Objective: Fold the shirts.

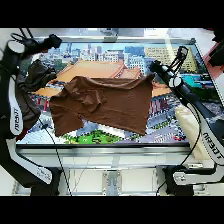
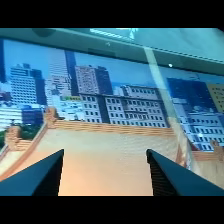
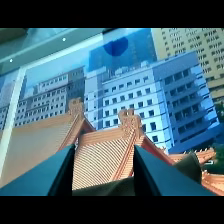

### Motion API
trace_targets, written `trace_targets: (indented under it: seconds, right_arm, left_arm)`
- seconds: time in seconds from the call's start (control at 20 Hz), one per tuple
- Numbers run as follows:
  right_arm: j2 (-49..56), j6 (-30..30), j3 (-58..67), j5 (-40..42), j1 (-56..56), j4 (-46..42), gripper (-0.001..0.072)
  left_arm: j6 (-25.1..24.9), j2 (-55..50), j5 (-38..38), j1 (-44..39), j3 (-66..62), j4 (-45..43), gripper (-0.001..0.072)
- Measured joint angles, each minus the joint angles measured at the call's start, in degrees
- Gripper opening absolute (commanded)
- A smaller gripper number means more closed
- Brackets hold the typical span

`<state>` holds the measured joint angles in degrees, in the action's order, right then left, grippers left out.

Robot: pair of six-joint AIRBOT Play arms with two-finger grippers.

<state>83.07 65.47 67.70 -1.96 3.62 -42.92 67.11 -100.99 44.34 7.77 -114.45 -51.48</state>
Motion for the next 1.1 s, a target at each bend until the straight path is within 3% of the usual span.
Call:
trace_targets:
  seconds: [0.3, 0.35, 0.5, 0.65, 0.75, 0.95, 1.1]
  right_arm:
    - [-17.44, 5.09, 0.37, -19.43, -14.95, -9.97, 0.0367]
    - [-20.5, 7.21, 0.15, -23.98, -17.46, -13.55, 0.0367]
    - [-28.35, 12.07, -2.93, -38.88, -22.03, -21.77, 0.0367]
    - [-34.62, 14.69, -9.03, -47.84, -23.54, -23.98, 0.0367]
    - [-38.1, 15.82, -13.27, -50.56, -23.96, -23.37, 0.0367]
    - [-42.71, 16.76, -19.06, -53.0, -24.35, -19.78, 0.0368]
    - [-44.57, 17.07, -20.87, -53.75, -24.41, -17.99, 0.0367]
  left_arm:
    - [-2.8, 9.62, 15.19, 13.22, 4.02, -7.39, 0.0532]
    - [-3.96, 10.49, 18.58, 15.93, 7.17, -7.32, 0.0474]
    - [-10.45, 11.87, 23.98, 20.74, 18.71, -6.27, 0.0472]
    - [-19.98, 12.04, 22.25, 21.11, 29.09, -7.58, 0.0482]
    - [-23.63, 11.08, 18.29, 19.8, 32.63, -9.38, 0.0481]
    - [-26.58, 7.21, 11.91, 14.71, 34.88, -11.63, 0.0485]
    - [-25.2, 3.13, 11.52, 10.01, 33.59, -17.46, 0.0511]
